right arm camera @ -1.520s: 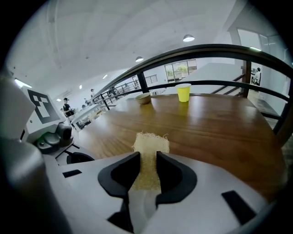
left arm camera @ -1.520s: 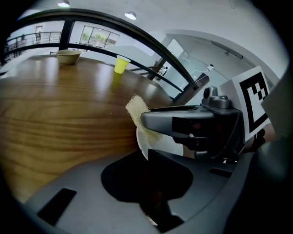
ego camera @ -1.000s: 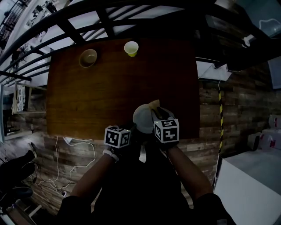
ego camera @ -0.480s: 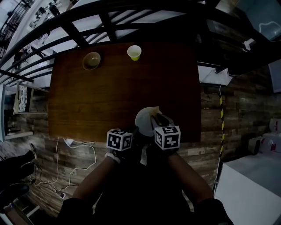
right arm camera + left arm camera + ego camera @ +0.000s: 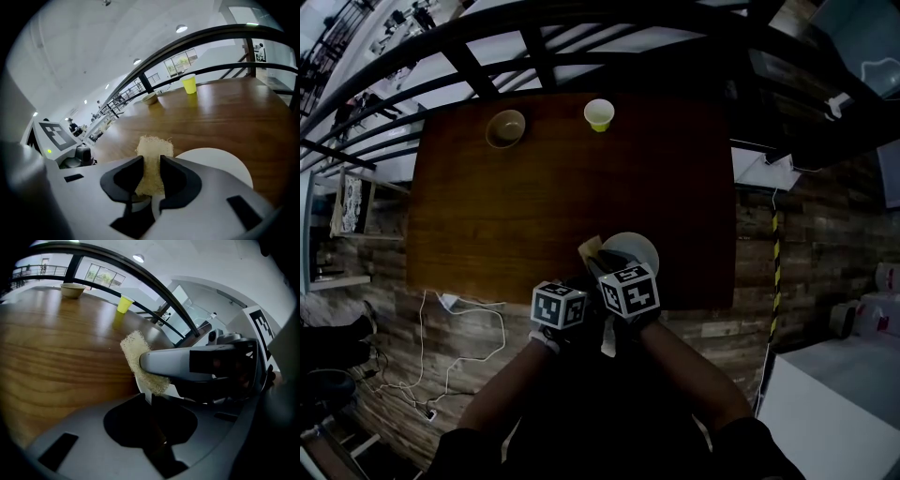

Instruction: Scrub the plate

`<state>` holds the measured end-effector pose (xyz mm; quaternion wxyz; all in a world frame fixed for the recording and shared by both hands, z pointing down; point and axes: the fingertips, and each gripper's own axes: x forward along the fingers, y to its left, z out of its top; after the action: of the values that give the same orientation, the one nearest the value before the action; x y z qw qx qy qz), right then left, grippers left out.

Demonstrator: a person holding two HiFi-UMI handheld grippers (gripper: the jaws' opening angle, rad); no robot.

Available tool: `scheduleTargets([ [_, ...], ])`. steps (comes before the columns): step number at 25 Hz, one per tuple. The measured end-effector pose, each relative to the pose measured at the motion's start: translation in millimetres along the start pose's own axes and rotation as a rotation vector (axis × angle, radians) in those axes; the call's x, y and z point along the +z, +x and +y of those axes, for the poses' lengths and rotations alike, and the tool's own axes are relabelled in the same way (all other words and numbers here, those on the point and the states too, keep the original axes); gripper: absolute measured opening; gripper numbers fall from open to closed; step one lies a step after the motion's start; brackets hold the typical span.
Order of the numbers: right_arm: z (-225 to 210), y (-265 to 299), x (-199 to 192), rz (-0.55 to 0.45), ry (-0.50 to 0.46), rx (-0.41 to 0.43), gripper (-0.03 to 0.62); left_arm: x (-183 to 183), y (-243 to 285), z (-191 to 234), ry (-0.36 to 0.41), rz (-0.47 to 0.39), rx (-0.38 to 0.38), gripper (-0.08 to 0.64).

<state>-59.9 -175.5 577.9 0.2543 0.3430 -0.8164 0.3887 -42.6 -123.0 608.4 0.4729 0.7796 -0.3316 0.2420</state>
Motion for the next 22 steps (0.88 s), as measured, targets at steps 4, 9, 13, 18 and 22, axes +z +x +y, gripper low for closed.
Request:
scheduleTargets([
  [4,-15,-10,-7,-0.010,0.059,-0.032,0.120,-4,-2,2,0.001,0.010,0.008,0.034],
  [9,-55,-37,-16,-0.048,0.132,-0.106,0.120,-5,-1,5,-0.005,0.021,0.026,0.034],
  [13,-86,-60,-18,-0.091,0.190,-0.166,0.120,-10,0,9,0.011,0.045,0.035,0.034],
  [18,-108,-85,-14,-0.138,0.243,-0.231,0.120,-12,-1,8,0.003,0.045,0.031,0.034],
  [22,-109,-94,-12,-0.167,0.265,-0.233,0.120,-8,2,5,0.003,0.035,0.026,0.034],
])
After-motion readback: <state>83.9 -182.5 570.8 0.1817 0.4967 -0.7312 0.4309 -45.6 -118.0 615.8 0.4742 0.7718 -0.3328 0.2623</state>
